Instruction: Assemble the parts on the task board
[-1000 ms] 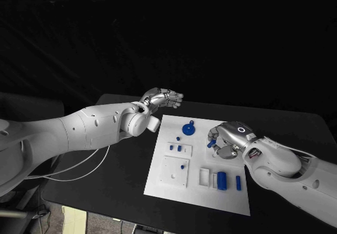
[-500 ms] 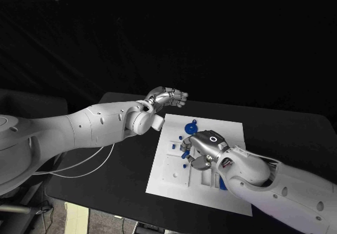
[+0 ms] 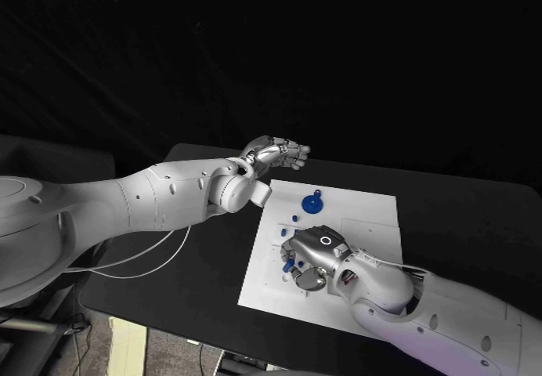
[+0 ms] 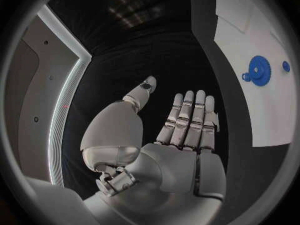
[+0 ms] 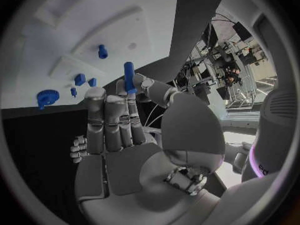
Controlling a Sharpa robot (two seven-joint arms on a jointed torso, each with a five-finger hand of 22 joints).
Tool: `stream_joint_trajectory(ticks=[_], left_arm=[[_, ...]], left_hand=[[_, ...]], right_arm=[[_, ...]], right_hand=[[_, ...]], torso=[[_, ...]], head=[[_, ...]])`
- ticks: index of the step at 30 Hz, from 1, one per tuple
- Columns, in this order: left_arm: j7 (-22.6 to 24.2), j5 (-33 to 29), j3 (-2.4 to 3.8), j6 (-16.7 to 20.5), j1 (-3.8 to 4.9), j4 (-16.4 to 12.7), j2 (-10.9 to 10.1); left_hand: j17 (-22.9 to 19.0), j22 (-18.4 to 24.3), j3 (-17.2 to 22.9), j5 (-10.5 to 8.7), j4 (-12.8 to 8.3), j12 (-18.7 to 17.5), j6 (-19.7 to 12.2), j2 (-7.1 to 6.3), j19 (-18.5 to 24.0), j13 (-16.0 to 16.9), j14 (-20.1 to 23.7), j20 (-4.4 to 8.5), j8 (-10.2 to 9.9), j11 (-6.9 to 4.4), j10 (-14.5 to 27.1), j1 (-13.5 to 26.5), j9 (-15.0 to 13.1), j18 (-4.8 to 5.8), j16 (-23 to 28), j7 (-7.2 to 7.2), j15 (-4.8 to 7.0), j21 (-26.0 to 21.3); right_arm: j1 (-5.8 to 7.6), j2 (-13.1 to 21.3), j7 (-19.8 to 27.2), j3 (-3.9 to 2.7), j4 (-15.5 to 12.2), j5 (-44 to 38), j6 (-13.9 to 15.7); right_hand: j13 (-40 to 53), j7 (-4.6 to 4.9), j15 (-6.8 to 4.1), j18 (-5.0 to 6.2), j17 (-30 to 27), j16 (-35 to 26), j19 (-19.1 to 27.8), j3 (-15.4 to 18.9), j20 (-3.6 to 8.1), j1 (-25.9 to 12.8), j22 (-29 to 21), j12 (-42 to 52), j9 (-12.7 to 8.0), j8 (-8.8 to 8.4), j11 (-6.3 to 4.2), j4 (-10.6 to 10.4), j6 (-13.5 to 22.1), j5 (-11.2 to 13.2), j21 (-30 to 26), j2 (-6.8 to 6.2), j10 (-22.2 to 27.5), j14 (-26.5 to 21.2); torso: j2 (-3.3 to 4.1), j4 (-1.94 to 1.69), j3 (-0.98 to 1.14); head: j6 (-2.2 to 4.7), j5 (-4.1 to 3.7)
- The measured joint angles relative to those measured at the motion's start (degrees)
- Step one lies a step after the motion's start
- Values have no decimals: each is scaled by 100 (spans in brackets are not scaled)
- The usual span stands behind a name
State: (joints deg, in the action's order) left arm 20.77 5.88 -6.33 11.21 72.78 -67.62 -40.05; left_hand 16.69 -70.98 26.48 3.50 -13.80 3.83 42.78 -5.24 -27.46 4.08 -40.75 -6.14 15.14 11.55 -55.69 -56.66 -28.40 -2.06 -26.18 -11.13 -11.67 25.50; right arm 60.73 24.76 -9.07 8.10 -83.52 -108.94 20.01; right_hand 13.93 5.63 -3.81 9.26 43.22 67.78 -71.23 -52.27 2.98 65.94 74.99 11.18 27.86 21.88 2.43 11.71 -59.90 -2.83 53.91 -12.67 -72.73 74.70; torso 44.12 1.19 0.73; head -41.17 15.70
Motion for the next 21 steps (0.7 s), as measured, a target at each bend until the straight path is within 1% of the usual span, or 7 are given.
stream_joint_trajectory(ticks=[2, 4, 12, 18, 21], left_arm=[[0, -5, 0, 0, 0, 0, 6], [1, -8, 0, 0, 0, -1, 8], [2, -17, 0, -1, 0, 5, 12], [2, -20, 0, -2, 0, 7, 22], [2, -21, 0, -2, 0, 7, 22]], left_hand=[[4, 0, -16, 0, -16, 0, 0, 0, 0, 0, -5, 0, 0, 0, 0, 0, 1, 0, 0, 0, -4, -12], [7, 1, -16, 0, -16, 0, 0, 0, 0, 0, -20, 0, 0, 0, 0, 0, 6, 0, 0, 0, -20, -23], [6, 1, -16, 0, -16, 0, 0, 0, 0, 0, -20, 0, 0, 0, 0, 0, 6, 0, 0, 0, -20, -23], [6, -3, -16, 0, -16, 0, 0, 0, 0, 0, -20, 0, 0, 0, 0, 0, 6, 1, 0, 0, -20, -22], [5, -4, -16, 0, -16, 0, 0, 0, 0, 0, -20, 0, 0, 0, 0, 0, 6, 0, 0, 0, -20, -22]], right_arm=[[-46, -32, -2, 32, 48, -32, -23], [-93, -69, -6, 40, 88, -66, -44], [-146, -149, -22, 40, 153, -165, -59], [-169, -214, -26, 37, 263, -202, -74], [-189, -223, -27, 48, 293, -213, -92]], right_hand=[[1, 0, 0, 0, 0, 0, 0, 0, 0, 0, 0, 0, 0, 0, 0, 0, 0, 0, 0, 0, 0, 0], [1, 0, 0, 0, 0, 0, 0, 0, 0, 1, 0, -11, 0, -11, 0, 0, 0, 0, 0, 0, 0, 0], [0, 6, 0, 0, 0, 0, 0, 1, -1, 10, 0, -17, -3, 6, -1, 0, 7, 0, 0, 10, -1, 0], [0, 0, 0, 0, 0, 0, 0, 2, -2, 23, 0, -10, -2, 8, -1, 1, 19, 0, 0, 22, -1, 0], [1, 0, 0, 0, 0, 0, 0, 0, -3, 23, 0, 6, 0, 8, -1, -1, 19, 1, 0, 23, -1, 0]], torso=[[0, 0, 0], [0, -2, 2], [0, -2, 13], [0, 2, 15], [0, 4, 14]], head=[[-8, 6], [-13, 7], [-47, 36], [-67, 53], [-76, 58]])
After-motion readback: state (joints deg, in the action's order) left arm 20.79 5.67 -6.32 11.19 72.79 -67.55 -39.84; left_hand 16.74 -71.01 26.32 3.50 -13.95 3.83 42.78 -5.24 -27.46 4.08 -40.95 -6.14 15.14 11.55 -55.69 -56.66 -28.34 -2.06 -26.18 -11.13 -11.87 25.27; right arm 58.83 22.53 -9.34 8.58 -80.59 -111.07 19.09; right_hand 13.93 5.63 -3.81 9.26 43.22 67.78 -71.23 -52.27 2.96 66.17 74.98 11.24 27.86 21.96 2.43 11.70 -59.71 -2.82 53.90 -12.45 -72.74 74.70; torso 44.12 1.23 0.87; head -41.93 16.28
